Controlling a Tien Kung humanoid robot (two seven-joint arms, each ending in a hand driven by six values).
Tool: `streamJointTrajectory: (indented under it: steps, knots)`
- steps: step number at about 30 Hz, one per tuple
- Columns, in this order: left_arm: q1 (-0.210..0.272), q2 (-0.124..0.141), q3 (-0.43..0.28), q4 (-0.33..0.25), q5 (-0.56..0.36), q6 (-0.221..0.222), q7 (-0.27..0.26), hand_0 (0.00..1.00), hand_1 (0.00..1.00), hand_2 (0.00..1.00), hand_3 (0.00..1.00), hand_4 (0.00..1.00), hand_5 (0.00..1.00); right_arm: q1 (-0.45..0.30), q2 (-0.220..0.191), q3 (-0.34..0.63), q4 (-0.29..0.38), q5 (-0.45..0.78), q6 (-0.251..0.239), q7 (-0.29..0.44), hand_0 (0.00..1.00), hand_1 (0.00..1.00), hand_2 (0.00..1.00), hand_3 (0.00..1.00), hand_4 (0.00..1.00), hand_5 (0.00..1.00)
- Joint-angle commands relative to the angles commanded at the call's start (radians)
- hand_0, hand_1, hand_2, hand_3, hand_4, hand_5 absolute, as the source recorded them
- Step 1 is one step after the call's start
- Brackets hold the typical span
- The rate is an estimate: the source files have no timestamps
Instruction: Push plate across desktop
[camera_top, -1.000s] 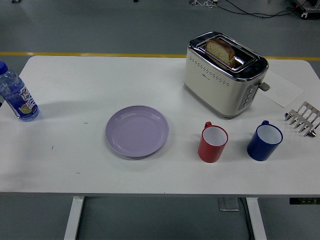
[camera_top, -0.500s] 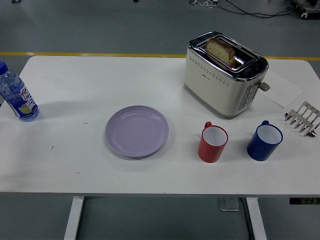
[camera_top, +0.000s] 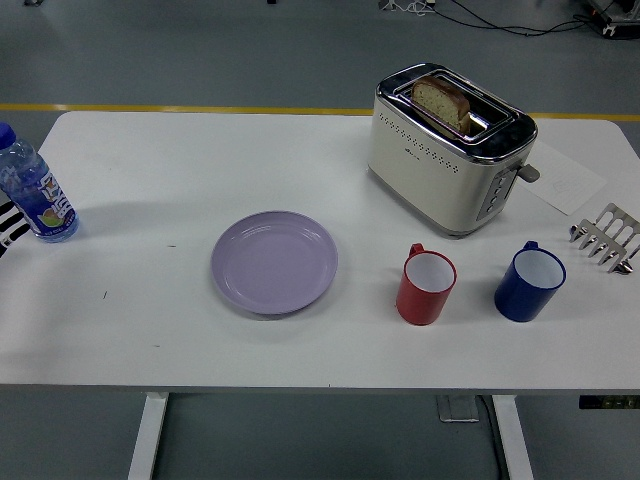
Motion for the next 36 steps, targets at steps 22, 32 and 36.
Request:
streamJointTrajectory:
  steps: [22, 32, 36]
  knots:
    - [0.025, -0.02, 0.011, -0.036, 0.009, 0.005, 0.0, 0.625, 0.659, 0.642, 0.63, 0.509, 0.998, -0.015, 0.004, 0.008, 0.0, -0.012, -0.003, -0.004, 0.635, 0.612, 0.643, 0.581, 0.367, 0.152]
    - [0.025, -0.024, 0.027, -0.042, 0.006, 0.006, -0.005, 0.632, 0.663, 0.645, 0.635, 0.513, 0.998, -0.017, 0.004, 0.008, 0.0, -0.014, -0.002, -0.004, 0.635, 0.612, 0.643, 0.581, 0.367, 0.152]
    - [0.024, -0.025, 0.028, -0.046, 0.006, 0.009, -0.01, 0.632, 0.663, 0.645, 0.635, 0.513, 0.998, -0.014, 0.005, 0.005, 0.0, -0.008, -0.003, -0.003, 0.635, 0.612, 0.643, 0.581, 0.367, 0.152]
